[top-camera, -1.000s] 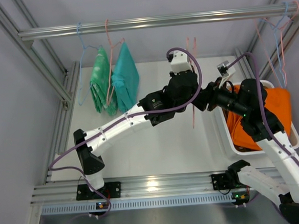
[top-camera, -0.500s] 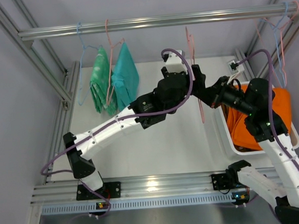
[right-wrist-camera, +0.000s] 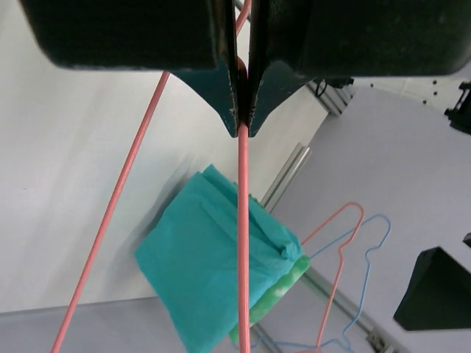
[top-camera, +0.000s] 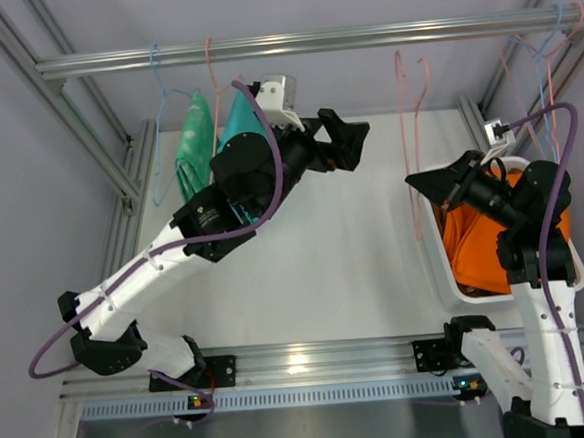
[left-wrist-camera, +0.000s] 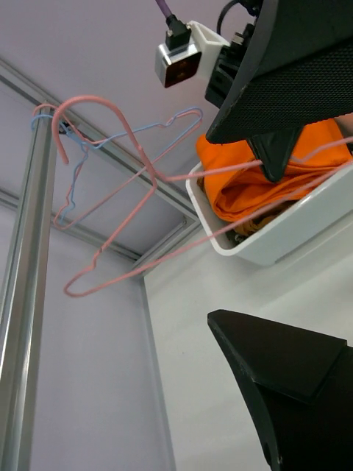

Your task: Remove the trousers from the hanger

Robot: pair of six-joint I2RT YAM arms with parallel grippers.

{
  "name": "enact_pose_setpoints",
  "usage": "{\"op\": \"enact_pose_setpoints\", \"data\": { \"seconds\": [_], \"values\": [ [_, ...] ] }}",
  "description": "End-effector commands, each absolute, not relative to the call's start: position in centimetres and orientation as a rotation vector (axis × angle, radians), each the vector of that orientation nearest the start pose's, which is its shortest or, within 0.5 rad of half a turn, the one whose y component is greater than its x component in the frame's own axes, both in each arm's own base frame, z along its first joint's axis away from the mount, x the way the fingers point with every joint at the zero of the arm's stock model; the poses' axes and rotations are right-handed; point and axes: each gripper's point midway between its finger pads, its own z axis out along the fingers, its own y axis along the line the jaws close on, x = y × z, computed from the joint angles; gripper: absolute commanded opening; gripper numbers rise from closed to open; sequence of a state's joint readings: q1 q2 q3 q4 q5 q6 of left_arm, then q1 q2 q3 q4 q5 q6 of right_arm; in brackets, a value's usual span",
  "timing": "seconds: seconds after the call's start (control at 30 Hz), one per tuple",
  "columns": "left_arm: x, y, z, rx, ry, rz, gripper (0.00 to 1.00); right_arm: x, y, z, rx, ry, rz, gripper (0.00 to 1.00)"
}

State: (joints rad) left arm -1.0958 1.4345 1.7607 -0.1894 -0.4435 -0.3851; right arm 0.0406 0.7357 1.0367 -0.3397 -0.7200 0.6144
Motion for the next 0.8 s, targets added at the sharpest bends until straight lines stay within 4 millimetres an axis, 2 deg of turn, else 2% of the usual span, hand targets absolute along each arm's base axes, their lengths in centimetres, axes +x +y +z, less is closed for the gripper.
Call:
{"op": "enact_pose_setpoints", "data": {
  "seconds": [0.0, 0.03, 0.07, 0.1, 0.13, 0.33, 0.47, 0.6, 0.77],
  "values": [
    [26.3, -34.9, 49.9, 0.242, 1.538, -0.83, 0.99, 22.6, 13.0, 38.9, -0.114, 1.685, 1.115, 0.0],
    [27.6, -34.2, 49.3, 0.23, 1.561, -0.799, 0.99, 23.4, 11.8, 38.9, -0.091, 1.694, 1.112, 0.0],
    [27.9, -33.6, 48.9, 0.232, 1.596, -0.786, 0.99, 23.7, 11.2, 39.1, -0.085, 1.692, 1.107, 0.0],
    [28.1, -33.5, 48.6, 0.253, 1.612, -0.794, 0.99, 23.8, 10.8, 40.2, -0.118, 1.665, 1.093, 0.0],
    [29.1, -32.7, 48.2, 0.241, 1.631, -0.771, 0.99, 24.8, 9.4, 40.5, -0.086, 1.662, 1.057, 0.0],
    [30.8, -30.6, 47.0, 0.278, 1.68, -0.77, 0.99, 27.5, 5.5, 43.2, -0.096, 1.608, 0.971, 0.0],
    [31.2, -29.9, 46.2, 0.267, 1.697, -0.767, 0.99, 29.1, 4.2, 44.8, -0.127, 1.569, 0.921, 0.0],
    [31.6, -29.4, 45.7, 0.259, 1.717, -0.754, 0.99, 31.7, 2.6, 44.1, -0.079, 1.59, 0.932, 0.0],
    [31.9, -28.8, 45.8, 0.254, 1.725, -0.745, 0.99, 34.0, 0.5, 43.5, -0.022, 1.616, 0.922, 0.0]
  ]
}}
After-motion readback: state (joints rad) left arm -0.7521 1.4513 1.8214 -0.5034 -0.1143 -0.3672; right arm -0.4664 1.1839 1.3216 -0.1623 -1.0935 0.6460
